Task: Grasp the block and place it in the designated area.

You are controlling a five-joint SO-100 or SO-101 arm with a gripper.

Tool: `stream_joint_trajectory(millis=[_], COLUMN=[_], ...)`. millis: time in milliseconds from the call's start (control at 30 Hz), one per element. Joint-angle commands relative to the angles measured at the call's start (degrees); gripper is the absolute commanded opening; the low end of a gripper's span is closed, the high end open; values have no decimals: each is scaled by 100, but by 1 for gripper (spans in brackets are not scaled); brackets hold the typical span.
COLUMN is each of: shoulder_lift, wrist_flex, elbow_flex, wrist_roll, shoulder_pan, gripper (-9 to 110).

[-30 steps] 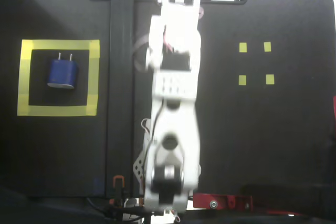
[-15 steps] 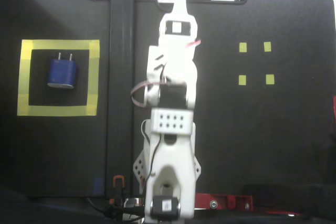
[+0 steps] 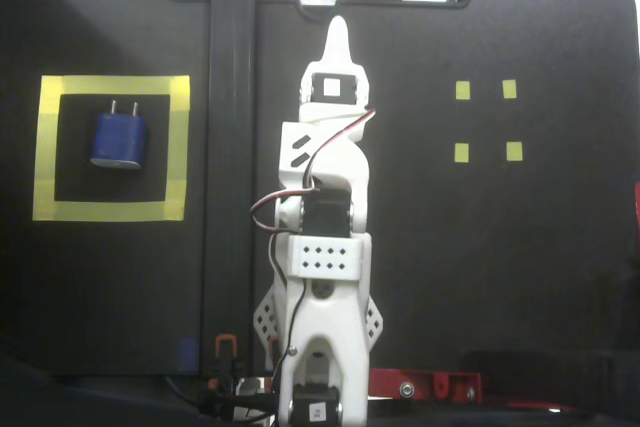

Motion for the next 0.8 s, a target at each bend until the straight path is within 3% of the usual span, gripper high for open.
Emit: stream_joint_trajectory(millis=[0,433,767], shoulder_lift=[79,79,79], wrist_flex=[308,2610,2619], elbow_flex=[44,88,88], wrist_roll=[-79,-211,-211], shoulder_pan=[18,-167,-185], gripper=[0,0,0])
